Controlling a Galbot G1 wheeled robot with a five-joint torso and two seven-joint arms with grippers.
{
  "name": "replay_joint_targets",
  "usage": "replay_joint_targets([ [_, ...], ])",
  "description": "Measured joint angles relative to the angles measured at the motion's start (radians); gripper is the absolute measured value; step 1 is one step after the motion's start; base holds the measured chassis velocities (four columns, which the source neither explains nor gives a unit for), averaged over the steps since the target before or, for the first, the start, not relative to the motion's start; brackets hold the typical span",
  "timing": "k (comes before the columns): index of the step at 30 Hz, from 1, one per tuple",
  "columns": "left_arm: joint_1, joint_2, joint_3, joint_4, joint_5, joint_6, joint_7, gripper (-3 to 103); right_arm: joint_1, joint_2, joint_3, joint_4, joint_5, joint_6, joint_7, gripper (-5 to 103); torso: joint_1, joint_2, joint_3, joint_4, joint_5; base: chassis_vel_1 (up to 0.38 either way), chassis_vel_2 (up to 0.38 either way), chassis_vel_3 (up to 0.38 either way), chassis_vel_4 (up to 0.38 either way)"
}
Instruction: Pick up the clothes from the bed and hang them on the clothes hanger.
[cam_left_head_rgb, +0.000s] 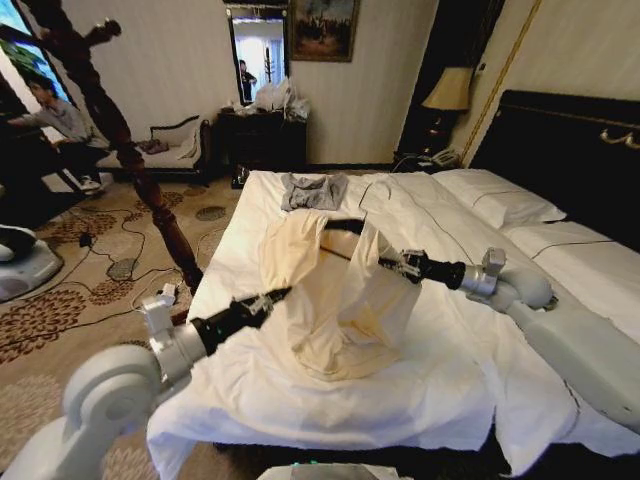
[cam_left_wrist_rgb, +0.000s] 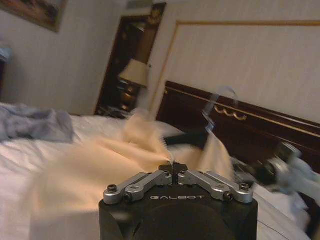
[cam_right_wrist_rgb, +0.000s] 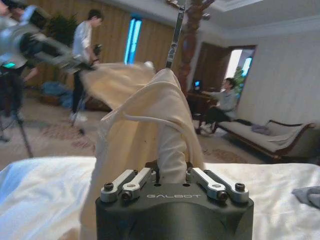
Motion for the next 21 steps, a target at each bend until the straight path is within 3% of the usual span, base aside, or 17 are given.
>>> replay_joint_targets([
  [6, 0.001, 0.009, -0.029, 0.011, -0.006, -0.002, 0.006, 0, 0.006, -0.003, 0.007, -0.010, -0.006, 0.004, -0.007, 19, 0.000, 0.000, 0.000, 0.0005, -0.0001, 0.000, 0.000, 0.000, 0.000],
  [16, 0.062, -0.006, 0.046, -0.028, 0.022, -0.002, 0.018, 0, 0.013, 0.044, -0.039, 0.013, 0.007, -0.021, 0.122, 19, 0.000, 0.000, 0.000, 0.0003, -0.0001, 0.000, 0.000, 0.000, 0.000],
  [21, 0.084, -0.016, 0.089, -0.029, 0.059, -0.001, 0.026, 0, 0.013, 0.077, -0.077, 0.050, 0.069, -0.029, 0.205, 19, 0.000, 0.000, 0.000, 0.0003, 0.0000, 0.000, 0.000, 0.000, 0.000],
])
